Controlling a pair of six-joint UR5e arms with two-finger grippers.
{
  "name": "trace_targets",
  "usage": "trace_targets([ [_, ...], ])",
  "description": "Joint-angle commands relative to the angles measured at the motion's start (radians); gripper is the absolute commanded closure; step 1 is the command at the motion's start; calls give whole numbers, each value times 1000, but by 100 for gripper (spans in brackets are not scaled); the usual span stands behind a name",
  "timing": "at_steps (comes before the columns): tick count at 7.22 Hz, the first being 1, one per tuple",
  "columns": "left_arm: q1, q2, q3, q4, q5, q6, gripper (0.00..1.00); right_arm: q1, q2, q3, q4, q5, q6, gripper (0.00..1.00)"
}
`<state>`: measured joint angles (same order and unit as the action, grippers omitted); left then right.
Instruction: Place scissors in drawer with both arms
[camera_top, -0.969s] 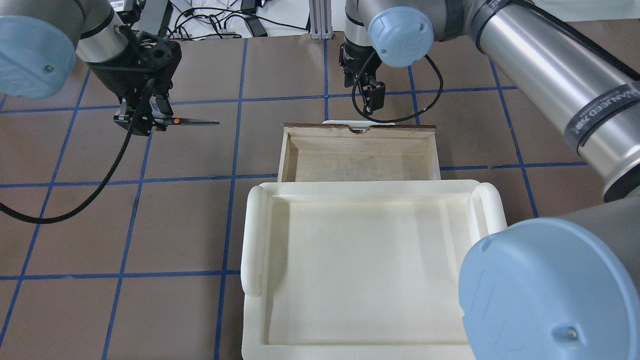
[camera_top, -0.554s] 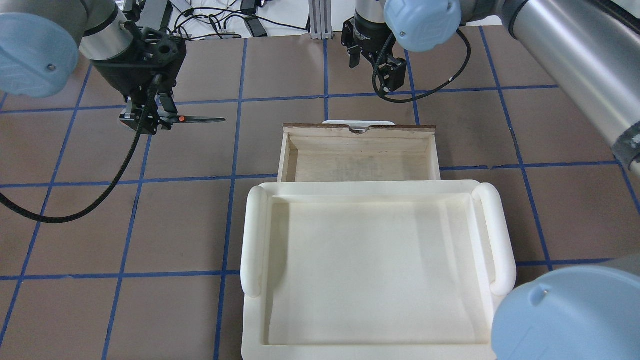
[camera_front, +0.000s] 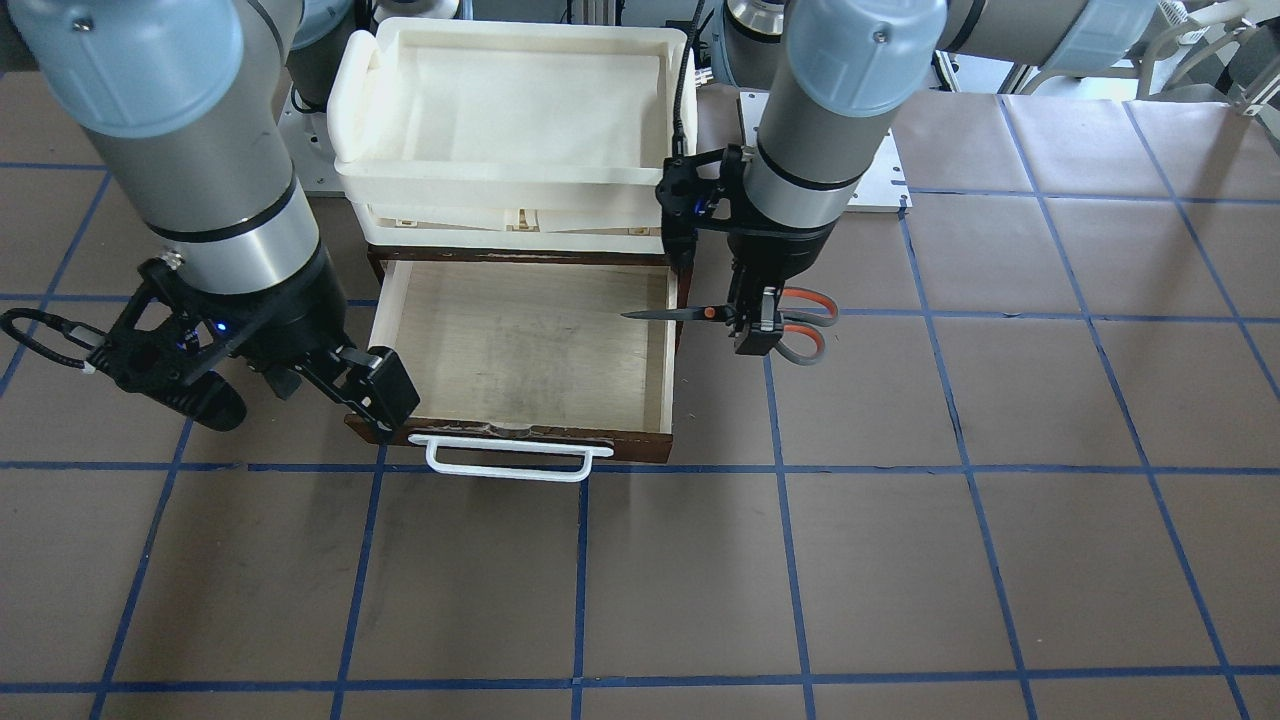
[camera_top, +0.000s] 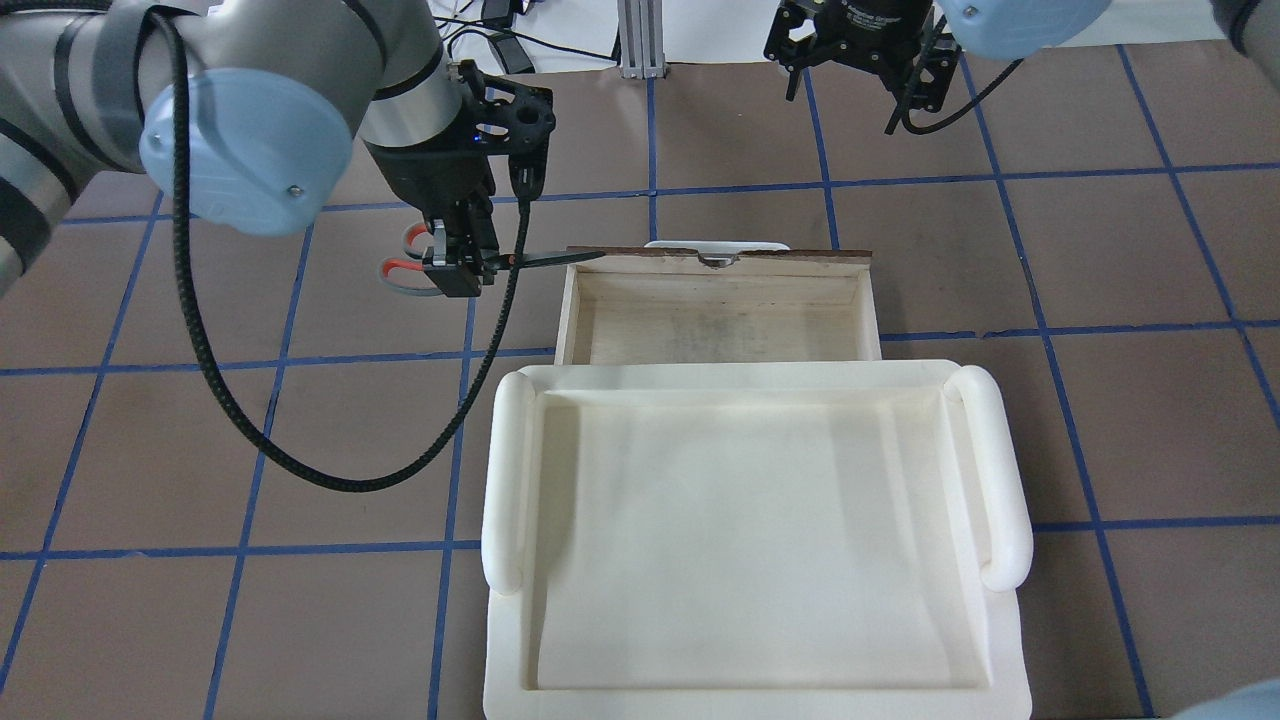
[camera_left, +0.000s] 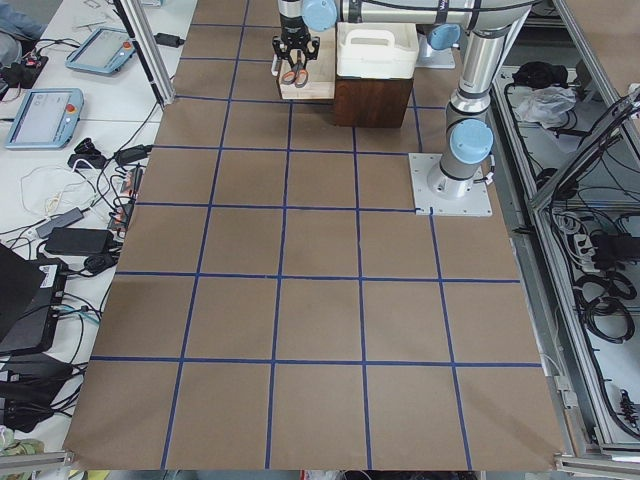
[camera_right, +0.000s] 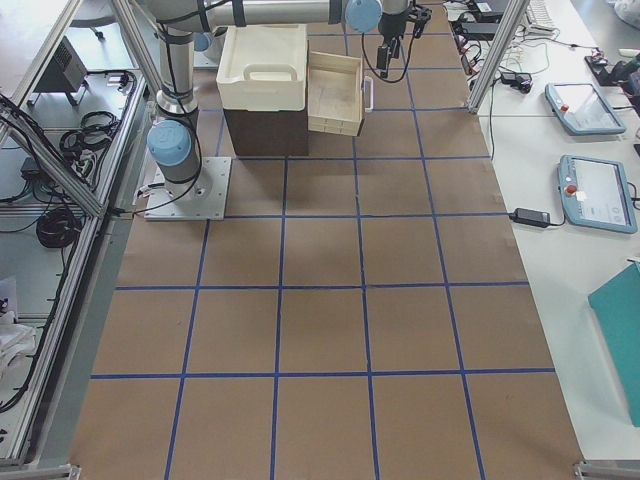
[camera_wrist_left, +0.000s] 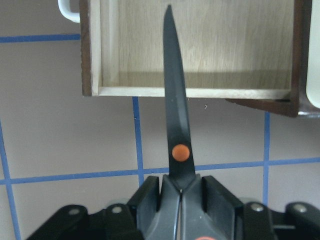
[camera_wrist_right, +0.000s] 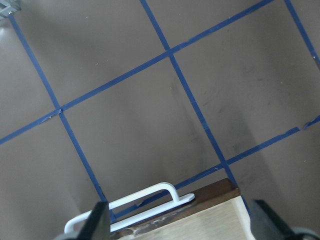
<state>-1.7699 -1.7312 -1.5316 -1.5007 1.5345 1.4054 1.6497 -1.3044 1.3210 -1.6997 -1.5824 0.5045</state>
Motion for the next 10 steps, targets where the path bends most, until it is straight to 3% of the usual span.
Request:
trace_targets([
  [1, -84, -40, 1, 58, -8, -75, 100, -57, -76, 47, 57, -7, -253, 0],
  [2, -92, -51, 2, 62, -22, -83, 100, -67, -104, 53, 64, -7, -402, 0],
  [4, -147, -88, 4, 126, -37, -193, 100, -70, -131, 61, 66, 7, -489, 0],
  [7, -204, -152, 19, 177, -43, -324, 100, -70, -168, 86, 245, -5, -657, 0],
  [10, -249, -192, 22, 200, -45, -353, 100, -71, -177, 86, 242, -8, -669, 0],
])
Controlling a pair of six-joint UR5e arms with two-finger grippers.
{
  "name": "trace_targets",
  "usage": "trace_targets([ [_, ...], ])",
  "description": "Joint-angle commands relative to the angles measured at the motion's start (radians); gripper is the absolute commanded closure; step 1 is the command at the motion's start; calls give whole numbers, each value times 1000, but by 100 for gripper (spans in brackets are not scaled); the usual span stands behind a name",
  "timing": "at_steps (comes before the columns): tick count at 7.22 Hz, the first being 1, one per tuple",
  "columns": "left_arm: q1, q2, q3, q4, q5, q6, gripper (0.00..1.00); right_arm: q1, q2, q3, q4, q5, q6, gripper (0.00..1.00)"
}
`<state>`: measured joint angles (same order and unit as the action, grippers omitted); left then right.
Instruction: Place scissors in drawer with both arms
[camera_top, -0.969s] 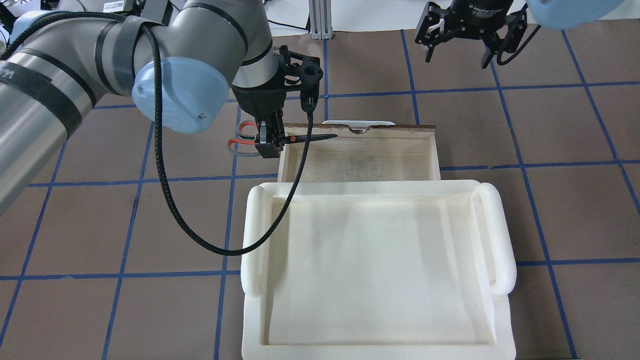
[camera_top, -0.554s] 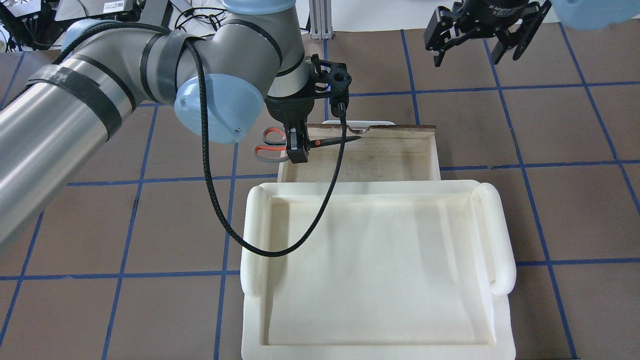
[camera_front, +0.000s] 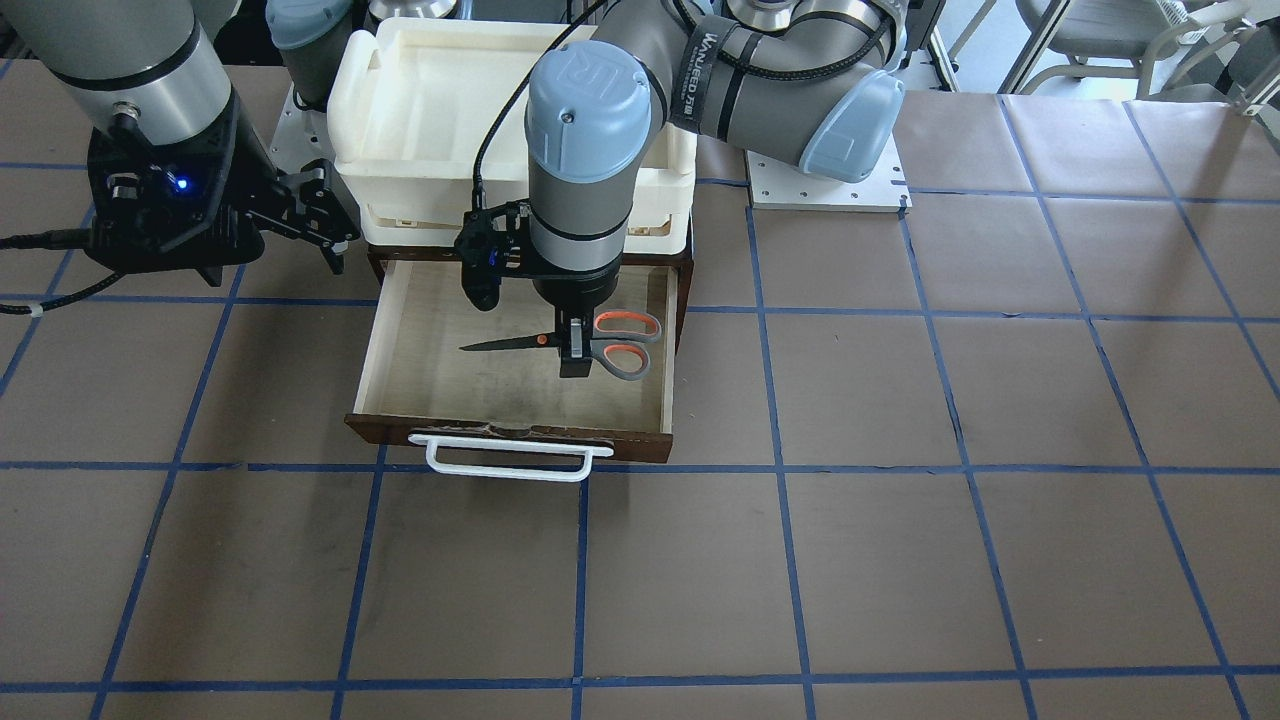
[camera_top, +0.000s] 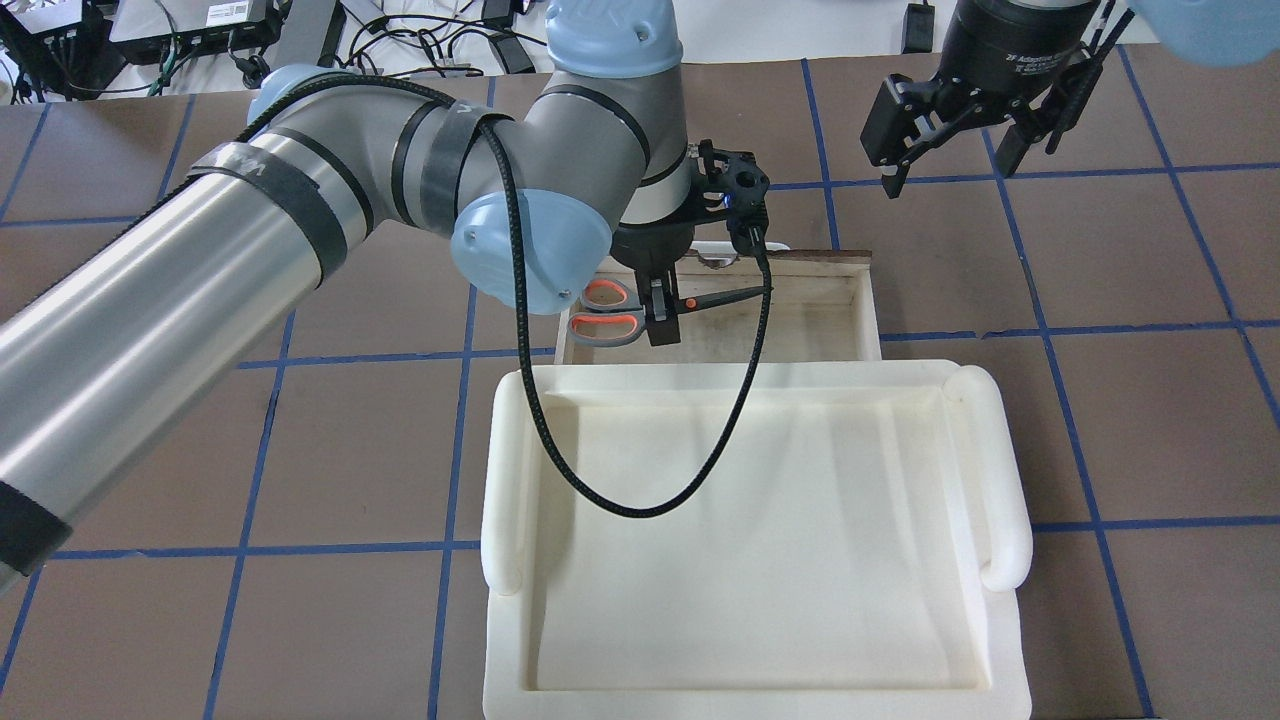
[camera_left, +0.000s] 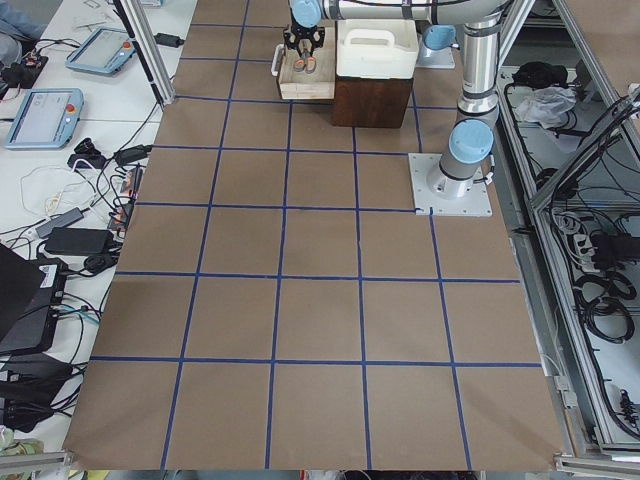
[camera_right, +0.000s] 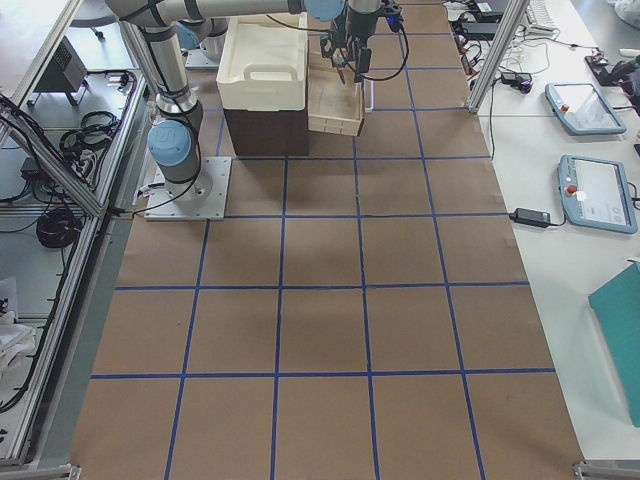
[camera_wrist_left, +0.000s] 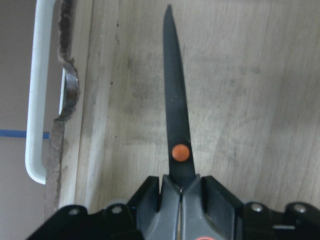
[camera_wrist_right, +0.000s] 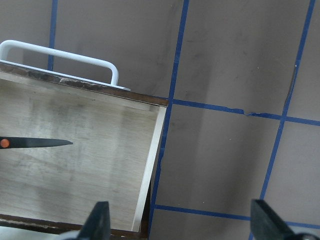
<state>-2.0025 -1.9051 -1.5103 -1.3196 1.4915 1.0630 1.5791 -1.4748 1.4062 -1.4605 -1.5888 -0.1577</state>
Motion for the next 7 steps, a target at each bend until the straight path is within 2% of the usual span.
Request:
trace_targets([
  [1, -30, -29, -8, 25, -1, -9, 100, -1, -10, 0, 3, -2, -8, 0],
  [7, -42, -60, -27, 23, 1, 12, 100, -47, -33, 0, 54, -5, -5, 0],
])
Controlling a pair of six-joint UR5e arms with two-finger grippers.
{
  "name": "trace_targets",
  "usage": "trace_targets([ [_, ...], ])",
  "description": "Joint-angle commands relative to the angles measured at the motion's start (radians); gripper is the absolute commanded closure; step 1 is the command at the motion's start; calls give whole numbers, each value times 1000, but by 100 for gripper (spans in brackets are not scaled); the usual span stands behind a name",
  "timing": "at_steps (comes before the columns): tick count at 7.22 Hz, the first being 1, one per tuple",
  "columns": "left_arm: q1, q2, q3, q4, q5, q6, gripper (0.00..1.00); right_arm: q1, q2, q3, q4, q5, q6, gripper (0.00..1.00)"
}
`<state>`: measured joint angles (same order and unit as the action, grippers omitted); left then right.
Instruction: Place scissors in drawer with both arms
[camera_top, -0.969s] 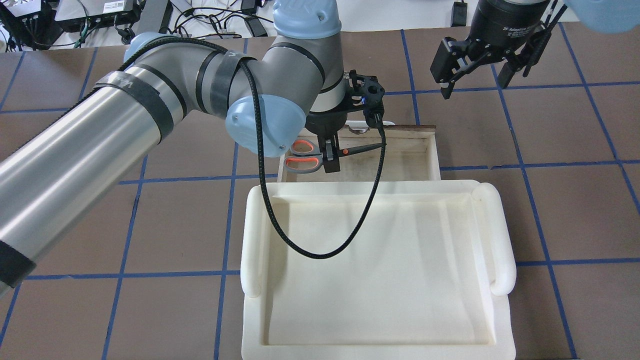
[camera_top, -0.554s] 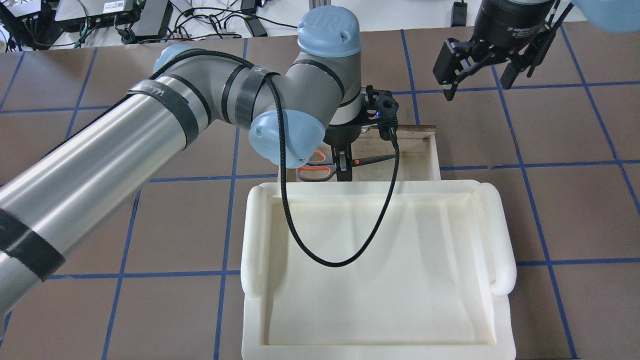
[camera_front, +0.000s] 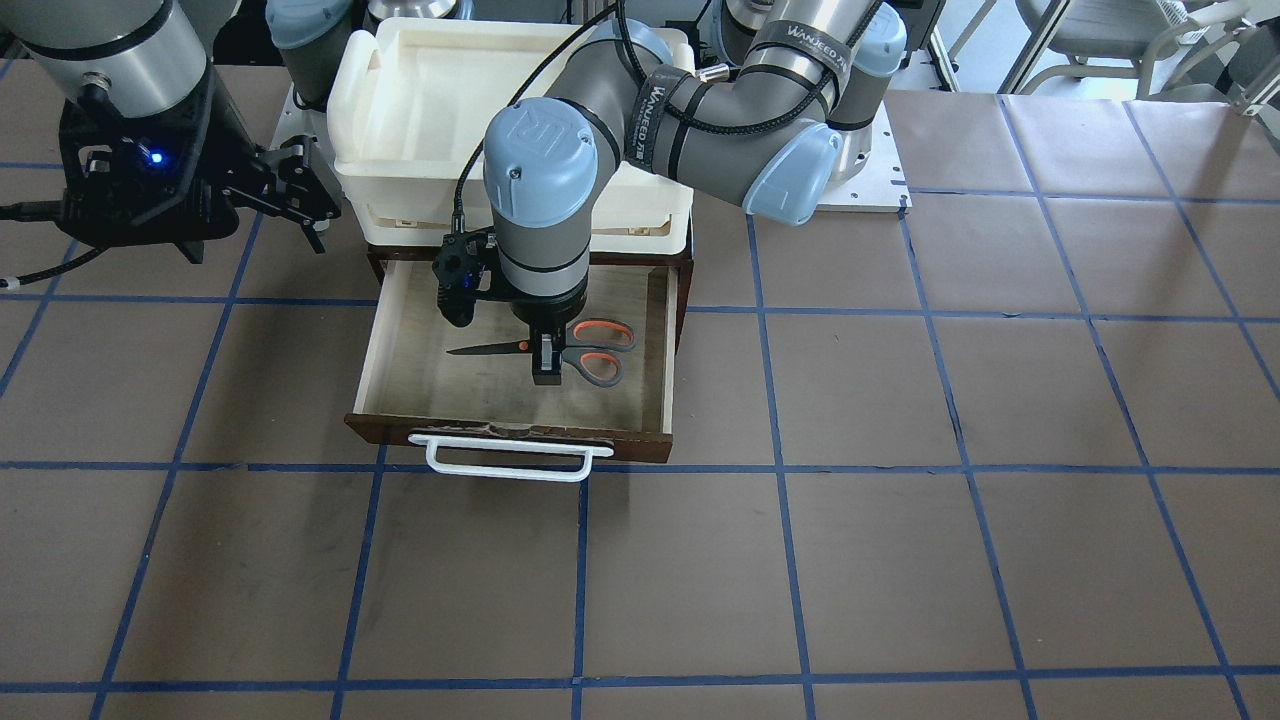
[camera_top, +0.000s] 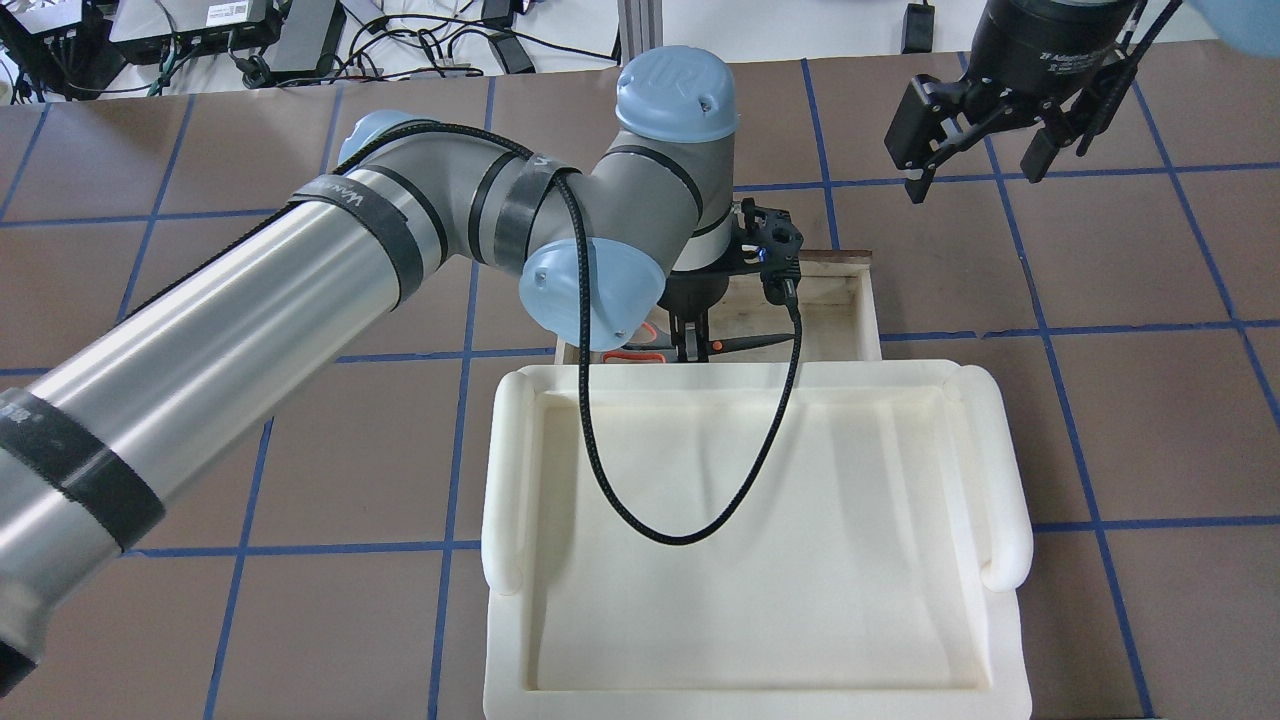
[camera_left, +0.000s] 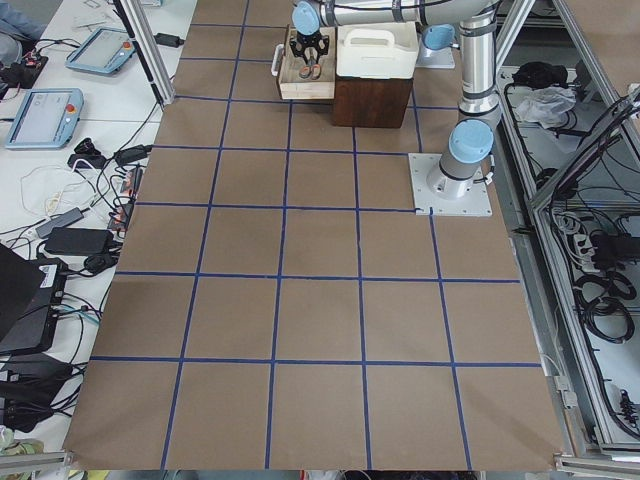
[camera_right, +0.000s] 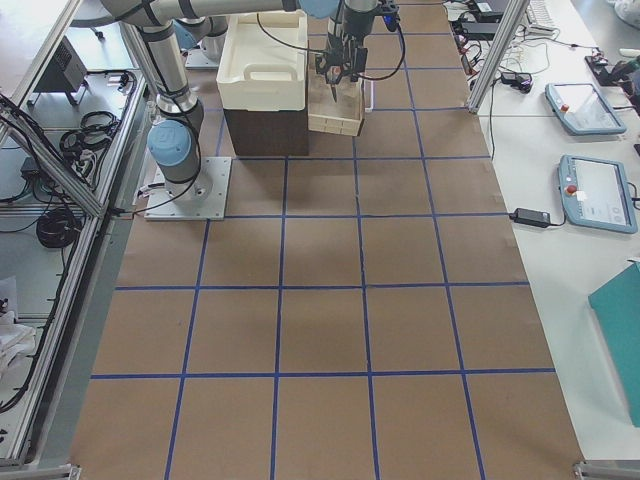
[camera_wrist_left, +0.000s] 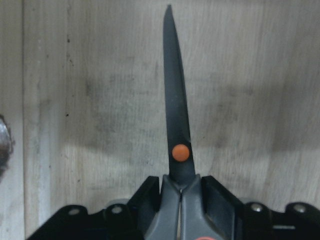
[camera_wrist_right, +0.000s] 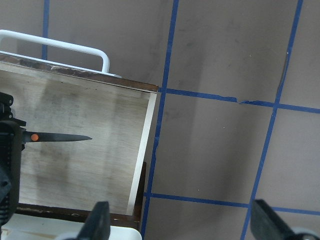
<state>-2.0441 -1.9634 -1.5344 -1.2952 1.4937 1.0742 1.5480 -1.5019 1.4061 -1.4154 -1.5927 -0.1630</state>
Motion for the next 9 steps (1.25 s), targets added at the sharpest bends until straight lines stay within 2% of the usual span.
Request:
trace_targets([
  [1, -1, -2, -10, 0, -3, 3, 100, -16, -6, 1, 10, 0, 11, 0],
  [2, -1, -3, -12, 2, -3, 1, 88, -16, -6, 1, 10, -1, 16, 0],
  [3, -1, -9, -12, 2, -4, -3, 56, -14, -6, 1, 12, -1, 17, 0],
  [4, -1, -9, -12, 2, -4, 0, 40, -13, -6, 1, 10, -1, 17, 0],
  [5, -1, -9, -10, 7, -3, 1, 30, -13, -8, 1, 12, -1, 19, 0],
  [9, 18, 61, 61, 10, 2, -14, 29, -13, -8, 5, 9, 0, 51, 0],
])
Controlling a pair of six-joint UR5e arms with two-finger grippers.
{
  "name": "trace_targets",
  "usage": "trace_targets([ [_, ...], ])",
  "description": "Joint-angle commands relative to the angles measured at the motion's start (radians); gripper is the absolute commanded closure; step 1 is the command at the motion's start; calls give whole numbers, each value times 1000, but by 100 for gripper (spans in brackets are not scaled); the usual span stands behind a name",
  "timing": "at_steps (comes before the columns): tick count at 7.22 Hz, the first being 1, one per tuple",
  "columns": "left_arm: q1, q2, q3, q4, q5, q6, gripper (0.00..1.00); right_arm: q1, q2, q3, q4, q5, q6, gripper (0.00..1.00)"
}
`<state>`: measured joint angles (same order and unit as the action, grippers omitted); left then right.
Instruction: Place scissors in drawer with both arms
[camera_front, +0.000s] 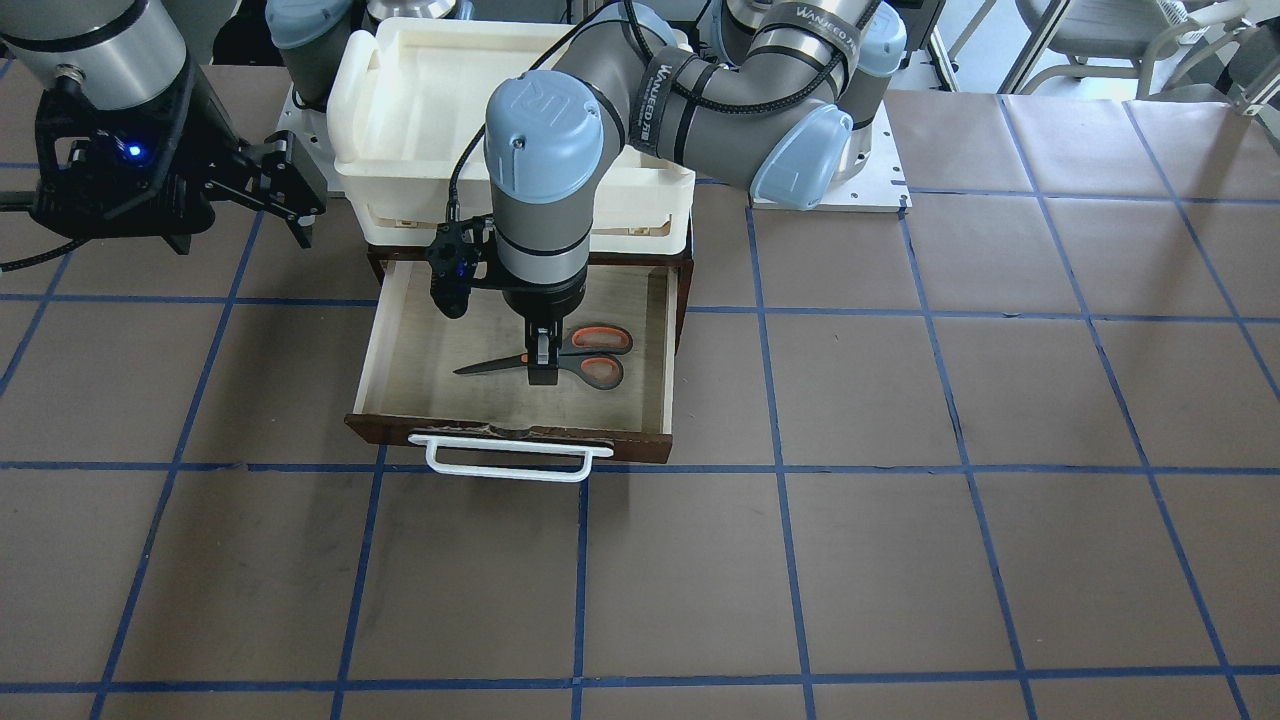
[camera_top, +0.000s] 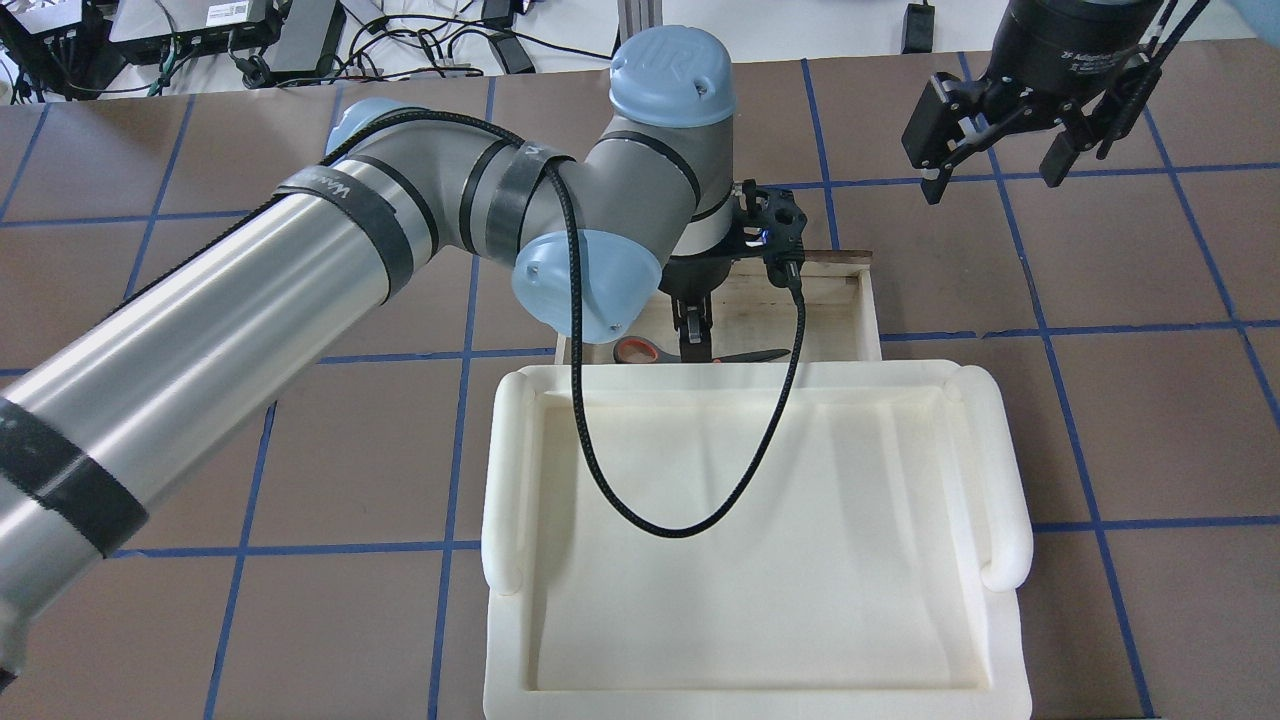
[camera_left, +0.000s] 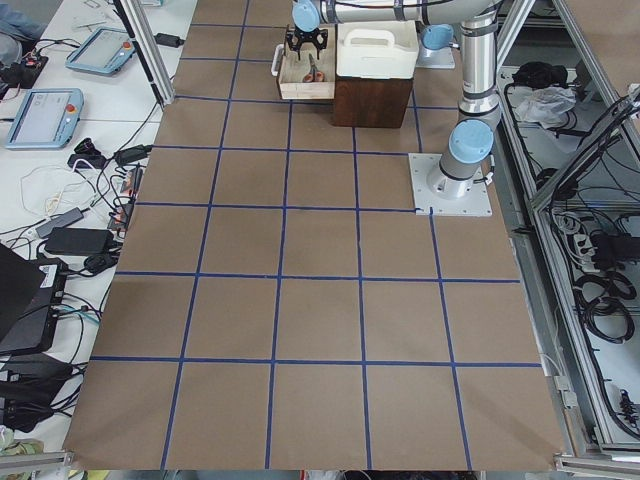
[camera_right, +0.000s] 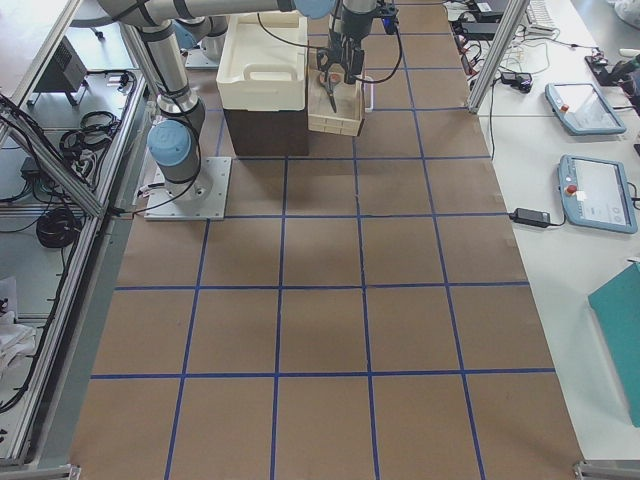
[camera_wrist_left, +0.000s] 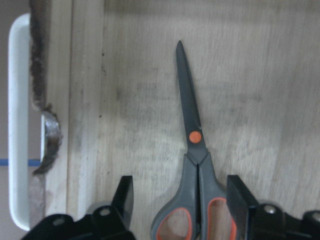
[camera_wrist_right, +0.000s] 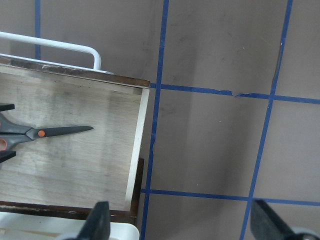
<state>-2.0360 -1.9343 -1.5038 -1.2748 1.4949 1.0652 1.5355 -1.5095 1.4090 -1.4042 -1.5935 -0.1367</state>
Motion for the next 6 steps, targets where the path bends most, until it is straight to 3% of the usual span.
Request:
trace_targets([
  [1, 45, 56, 31, -17, -1, -14, 29, 2, 0, 2, -2, 1, 34, 0],
  [4, 258, 177, 42, -136, 5, -182, 26, 3, 0, 2, -2, 1, 34, 0],
  [5, 292, 205, 34, -136, 4, -302, 1, 3, 0, 2, -4, 3, 34, 0],
  [6, 307, 230, 31, -139, 16, -456, 0, 3, 0, 2, -2, 1, 34, 0],
])
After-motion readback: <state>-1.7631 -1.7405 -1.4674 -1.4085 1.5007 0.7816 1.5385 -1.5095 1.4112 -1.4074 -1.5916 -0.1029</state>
